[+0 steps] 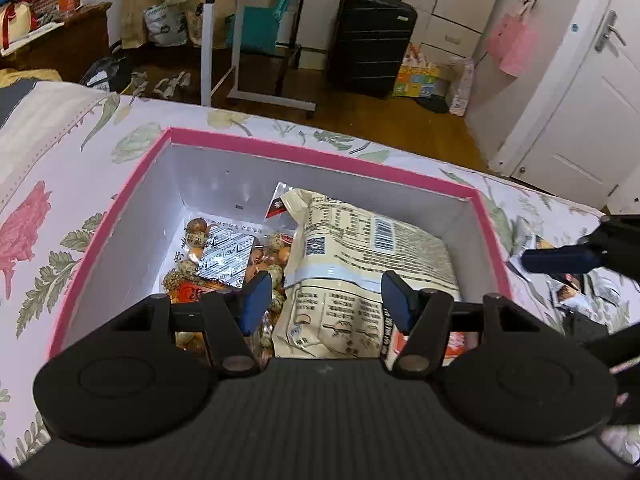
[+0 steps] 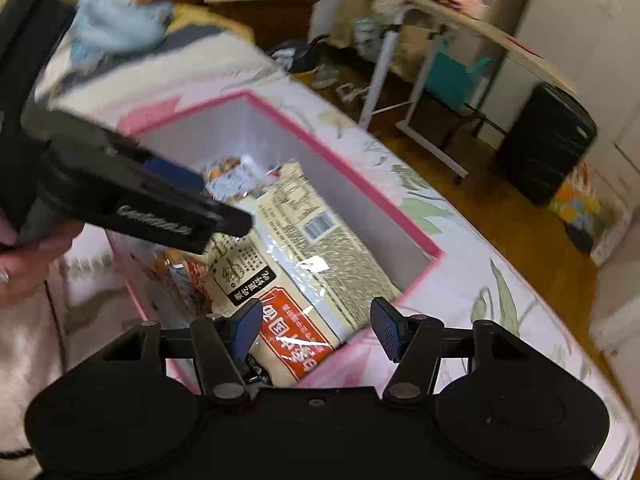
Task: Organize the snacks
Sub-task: 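Carry the beige bag into the pink box and open the right gripper, then grasp the second black-wrapped bar with the right gripper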
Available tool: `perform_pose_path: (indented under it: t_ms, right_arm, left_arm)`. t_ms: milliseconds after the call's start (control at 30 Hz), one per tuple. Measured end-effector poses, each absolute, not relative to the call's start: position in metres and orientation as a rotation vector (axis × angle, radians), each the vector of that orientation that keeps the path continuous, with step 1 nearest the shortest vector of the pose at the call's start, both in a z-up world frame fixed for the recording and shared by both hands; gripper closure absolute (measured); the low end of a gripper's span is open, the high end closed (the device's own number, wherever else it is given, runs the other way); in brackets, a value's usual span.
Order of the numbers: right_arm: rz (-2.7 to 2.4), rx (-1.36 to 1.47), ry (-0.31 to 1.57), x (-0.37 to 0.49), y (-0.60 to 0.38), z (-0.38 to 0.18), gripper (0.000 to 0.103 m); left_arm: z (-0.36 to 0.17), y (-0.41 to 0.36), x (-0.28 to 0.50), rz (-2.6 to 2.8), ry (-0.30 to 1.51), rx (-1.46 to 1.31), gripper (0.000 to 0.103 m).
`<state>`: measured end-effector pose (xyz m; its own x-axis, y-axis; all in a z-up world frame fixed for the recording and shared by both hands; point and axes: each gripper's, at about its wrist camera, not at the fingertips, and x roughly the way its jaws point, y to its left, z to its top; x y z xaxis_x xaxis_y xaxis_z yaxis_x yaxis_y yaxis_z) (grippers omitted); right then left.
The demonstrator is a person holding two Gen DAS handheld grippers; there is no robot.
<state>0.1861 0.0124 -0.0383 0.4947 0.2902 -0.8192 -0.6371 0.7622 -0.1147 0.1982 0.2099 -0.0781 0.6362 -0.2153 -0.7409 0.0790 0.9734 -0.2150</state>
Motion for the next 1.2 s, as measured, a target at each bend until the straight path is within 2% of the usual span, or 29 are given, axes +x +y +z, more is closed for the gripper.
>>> perform_pose_path:
  t_ms: [367, 567, 967, 1067, 1200]
  right_arm:
    - [0.373, -0.130, 0.892, 0.171, -0.119, 0.014, 0.038]
    - [0.253, 0.011, 0.946, 0.173, -0.188, 0.014, 0.037]
    - [0.082, 0.266, 1.141, 0.165, -0.285, -0.082, 0.037]
    - [0.044, 0.331, 1.147, 0.159, -0.304, -0.099, 0.042]
    - [0.020, 0.429, 1.118, 0.157, -0.323, -0.119, 0.043]
  left_arm:
    - [-0.023, 0.146, 0.166, -0.393, 0.862, -0.067, 0.045]
    - [-0.006, 0.083, 0.165, -0.563, 0.888, -0.035, 0.045]
    - [-0.059, -0.043, 0.183, -0.694, 0.995, -0.008, 0.045]
    - [-0.078, -0.063, 0.187, -0.697, 1.015, -0.004, 0.046]
    - [-0.111, -0.088, 0.195, -0.693, 1.050, 0.009, 0.046]
